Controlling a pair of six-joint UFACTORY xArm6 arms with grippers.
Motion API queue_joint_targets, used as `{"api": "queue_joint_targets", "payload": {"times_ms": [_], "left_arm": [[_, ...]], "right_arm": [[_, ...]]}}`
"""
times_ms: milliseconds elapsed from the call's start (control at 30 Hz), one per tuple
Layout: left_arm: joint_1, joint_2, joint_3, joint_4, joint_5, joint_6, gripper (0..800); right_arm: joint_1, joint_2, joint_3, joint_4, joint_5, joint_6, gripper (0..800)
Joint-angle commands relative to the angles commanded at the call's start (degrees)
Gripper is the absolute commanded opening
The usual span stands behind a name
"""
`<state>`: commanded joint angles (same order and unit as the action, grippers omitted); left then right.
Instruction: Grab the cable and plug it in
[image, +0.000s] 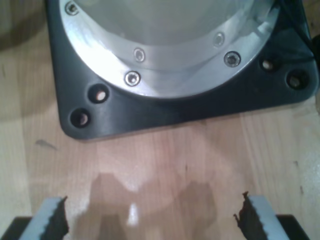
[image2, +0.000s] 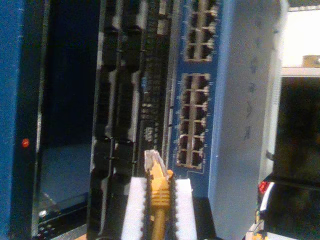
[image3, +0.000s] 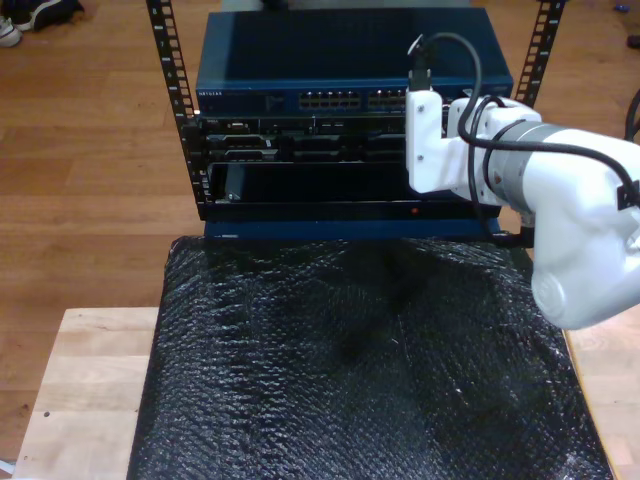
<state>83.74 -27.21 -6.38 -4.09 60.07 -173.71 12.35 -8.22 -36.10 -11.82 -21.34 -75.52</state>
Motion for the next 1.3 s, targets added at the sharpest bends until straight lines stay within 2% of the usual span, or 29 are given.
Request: {"api": "queue_joint_targets", "payload": {"times_ms": [467,700,967,1167,1300], "left_arm": [[0.0,0.0,0.0,0.0,0.0,0.0,800],[0.0,0.0,0.0,0.0,0.0,0.0,800],[0.0,0.0,0.0,0.0,0.0,0.0,800],[0.0,0.0,0.0,0.0,0.0,0.0,800],[0.0,0.0,0.0,0.0,0.0,0.0,800]], "right_arm": [[-0.4,3.0,7.7,0.9,-21.5,-0.3,0],[-0.9,3.5,8.1,1.6,-23.7,-0.1,0],[-2.0,7.8,7.6,2.1,-33.1,-0.6,0],[-2.2,10.4,7.5,2.5,-34.2,-0.3,0],[-1.8,12.7,7.4,5.7,-37.2,-0.7,0]]}}
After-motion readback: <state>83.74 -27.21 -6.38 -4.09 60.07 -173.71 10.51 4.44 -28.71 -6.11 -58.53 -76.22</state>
